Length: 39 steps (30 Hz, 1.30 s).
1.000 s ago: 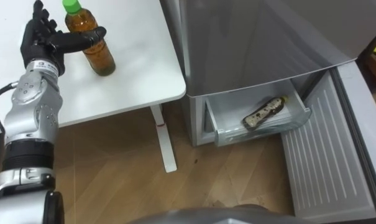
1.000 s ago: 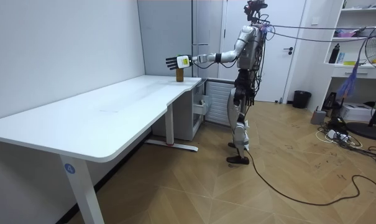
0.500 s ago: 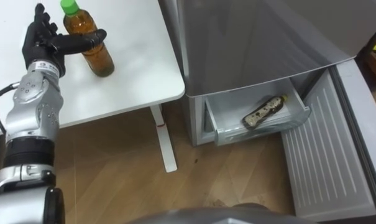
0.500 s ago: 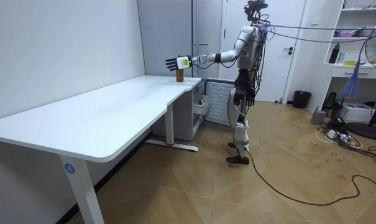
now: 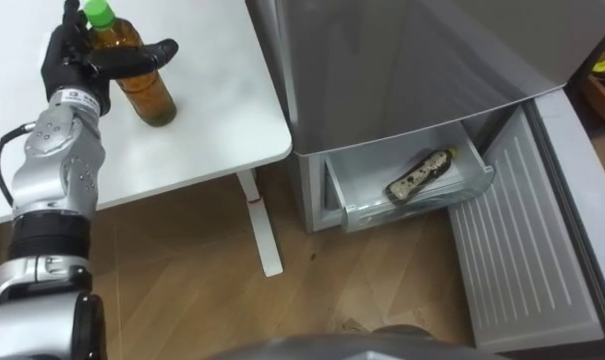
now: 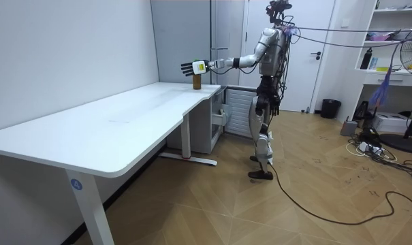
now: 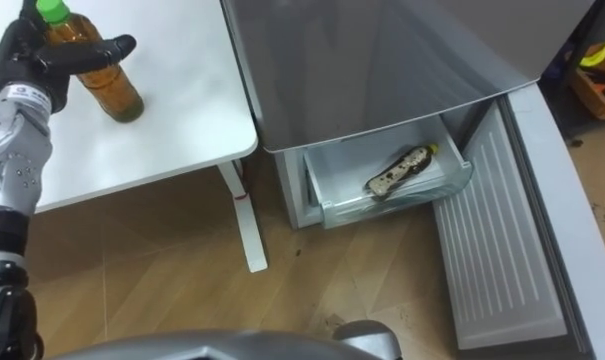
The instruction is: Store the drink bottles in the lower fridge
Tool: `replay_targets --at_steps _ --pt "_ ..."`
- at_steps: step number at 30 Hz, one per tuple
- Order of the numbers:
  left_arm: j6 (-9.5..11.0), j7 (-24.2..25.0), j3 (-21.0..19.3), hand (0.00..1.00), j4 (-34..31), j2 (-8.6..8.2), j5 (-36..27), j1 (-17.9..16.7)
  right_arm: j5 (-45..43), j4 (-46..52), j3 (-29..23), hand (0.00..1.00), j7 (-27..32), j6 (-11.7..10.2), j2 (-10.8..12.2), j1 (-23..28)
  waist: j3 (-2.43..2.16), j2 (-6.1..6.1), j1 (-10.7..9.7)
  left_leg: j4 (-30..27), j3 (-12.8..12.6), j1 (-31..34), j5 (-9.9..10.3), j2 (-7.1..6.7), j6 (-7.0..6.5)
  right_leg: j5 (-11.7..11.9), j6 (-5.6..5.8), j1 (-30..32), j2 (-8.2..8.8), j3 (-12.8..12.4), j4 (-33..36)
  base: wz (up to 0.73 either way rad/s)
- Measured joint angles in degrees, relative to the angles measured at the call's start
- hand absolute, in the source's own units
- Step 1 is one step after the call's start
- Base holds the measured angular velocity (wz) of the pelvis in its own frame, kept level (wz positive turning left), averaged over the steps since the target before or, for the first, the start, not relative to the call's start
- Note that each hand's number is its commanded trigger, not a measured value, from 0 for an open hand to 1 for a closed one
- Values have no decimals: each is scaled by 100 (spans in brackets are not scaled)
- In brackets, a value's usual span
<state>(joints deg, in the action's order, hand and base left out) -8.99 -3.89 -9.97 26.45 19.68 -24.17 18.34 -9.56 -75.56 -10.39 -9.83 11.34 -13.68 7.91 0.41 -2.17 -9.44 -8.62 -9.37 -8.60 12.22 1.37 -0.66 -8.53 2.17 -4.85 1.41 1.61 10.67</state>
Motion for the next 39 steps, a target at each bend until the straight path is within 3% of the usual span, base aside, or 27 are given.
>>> replay_targets --at_steps 2,3,4,5,6,7,31,39 --pt "0 1 14 3 55 0 0 2 0 0 0 0 48 -4 0 -1 -7 -10 -10 0 -1 -4 0 0 0 1 -1 -3 1 0 2 0" --pt "0 -1 24 22 77 0 2 2 0 -5 1 0 51 -11 0 2 -7 -11 -25 -5 0 -6 0 0 0 1 -2 -4 1 1 6 0" --pt "0 -2 32 62 76 0 2 2 0 -8 1 0 50 -12 0 4 -7 -11 -29 -7 0 -4 0 0 0 1 -2 -1 1 1 9 0" --pt "0 -9 51 67 76 1 2 3 1 -9 1 0 50 -12 -2 9 -7 -10 -40 -7 0 -3 0 0 0 1 -2 1 2 1 10 0" --pt "0 -16 69 92 76 8 3 3 1 -9 1 0 51 -13 -2 11 -7 -9 -57 -6 0 -2 0 0 0 1 -2 1 2 1 13 0" --pt "0 -20 98 100 76 28 3 3 1 -9 1 0 50 -14 -2 13 -5 -7 -81 -5 0 -3 0 0 0 1 -2 0 2 0 13 0" --pt "-49 236 319 100 504 129 7 18 0 5 0 0 49 -40 -2 -75 4 -5 -133 12 -14 12 0 1 0 2 -4 0 -8 -23 -2 0" --pt "-126 255 336 100 494 129 8 39 29 -2 2 0 47 -1 -2 -151 -22 -45 -129 7 -11 9 0 2 0 2 -4 19 -8 -10 0 0"
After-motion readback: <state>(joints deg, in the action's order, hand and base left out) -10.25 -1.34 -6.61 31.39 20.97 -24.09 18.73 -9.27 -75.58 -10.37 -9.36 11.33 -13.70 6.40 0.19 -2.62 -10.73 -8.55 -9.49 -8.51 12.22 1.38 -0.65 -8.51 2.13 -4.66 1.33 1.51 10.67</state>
